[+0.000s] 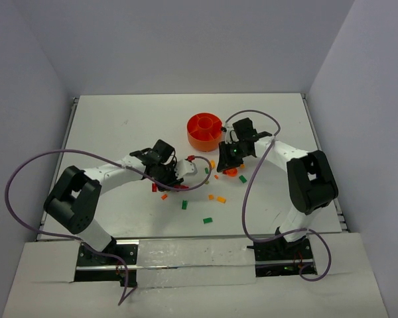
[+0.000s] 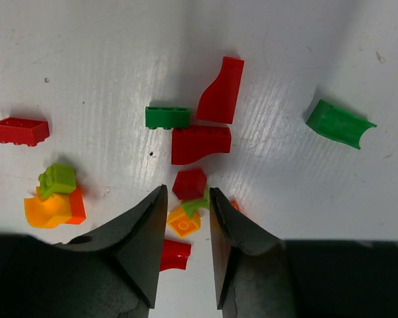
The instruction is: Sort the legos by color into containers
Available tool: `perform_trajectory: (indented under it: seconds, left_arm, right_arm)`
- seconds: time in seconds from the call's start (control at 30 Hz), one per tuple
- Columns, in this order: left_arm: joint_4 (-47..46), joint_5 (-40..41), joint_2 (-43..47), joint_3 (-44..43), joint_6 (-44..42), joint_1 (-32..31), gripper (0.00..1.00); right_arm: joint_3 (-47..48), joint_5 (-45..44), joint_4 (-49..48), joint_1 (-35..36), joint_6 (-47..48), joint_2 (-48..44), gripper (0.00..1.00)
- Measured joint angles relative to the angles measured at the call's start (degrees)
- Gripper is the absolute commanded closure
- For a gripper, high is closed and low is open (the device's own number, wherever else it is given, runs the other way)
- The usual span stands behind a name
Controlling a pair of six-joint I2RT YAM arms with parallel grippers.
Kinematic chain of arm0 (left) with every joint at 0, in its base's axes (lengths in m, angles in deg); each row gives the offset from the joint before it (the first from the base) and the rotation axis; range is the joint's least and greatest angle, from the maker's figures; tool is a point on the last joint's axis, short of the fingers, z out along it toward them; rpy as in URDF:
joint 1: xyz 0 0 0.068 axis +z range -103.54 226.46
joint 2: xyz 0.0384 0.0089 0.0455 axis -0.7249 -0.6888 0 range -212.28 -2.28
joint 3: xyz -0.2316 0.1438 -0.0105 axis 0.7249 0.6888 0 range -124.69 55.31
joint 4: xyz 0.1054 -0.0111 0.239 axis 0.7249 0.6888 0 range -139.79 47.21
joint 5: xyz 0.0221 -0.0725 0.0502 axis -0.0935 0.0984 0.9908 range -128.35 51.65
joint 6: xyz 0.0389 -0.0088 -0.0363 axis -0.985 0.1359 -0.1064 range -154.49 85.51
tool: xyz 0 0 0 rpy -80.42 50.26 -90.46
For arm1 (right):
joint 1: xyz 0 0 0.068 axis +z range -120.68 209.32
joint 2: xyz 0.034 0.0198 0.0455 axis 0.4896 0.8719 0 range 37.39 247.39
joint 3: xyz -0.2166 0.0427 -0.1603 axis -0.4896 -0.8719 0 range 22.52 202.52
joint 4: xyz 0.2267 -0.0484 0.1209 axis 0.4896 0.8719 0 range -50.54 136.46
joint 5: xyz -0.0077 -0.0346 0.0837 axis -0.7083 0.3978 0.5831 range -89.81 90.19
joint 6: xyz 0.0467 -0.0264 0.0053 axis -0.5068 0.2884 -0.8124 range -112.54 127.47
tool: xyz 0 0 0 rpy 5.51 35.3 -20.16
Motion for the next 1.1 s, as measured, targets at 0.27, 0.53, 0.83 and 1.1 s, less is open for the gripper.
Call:
perform_trajectory:
  seconds: [0.27,0.53,0.83,1.1]
  left_arm:
    - [0.0,-0.1,2.1,0.0,4.8,1.5,0.49]
    - [-2.5,2.5,10.0,0.2,18.1,7.4,0.5]
    - [-6.4,7.7,10.0,1.3,30.9,9.6,0.54]
    - [-9.2,7.8,5.7,1.7,35.5,10.4,0.61]
  right_arm:
    - [-1.7,-2.2,0.5,1.6,1.2,0.0,0.43]
    - [-1.7,-2.9,1.0,1.9,1.2,-2.3,0.38]
    - [1.1,-2.7,1.8,1.8,1.2,-6.0,0.38]
    - [1.7,-2.6,2.1,1.0,1.2,-6.0,0.38]
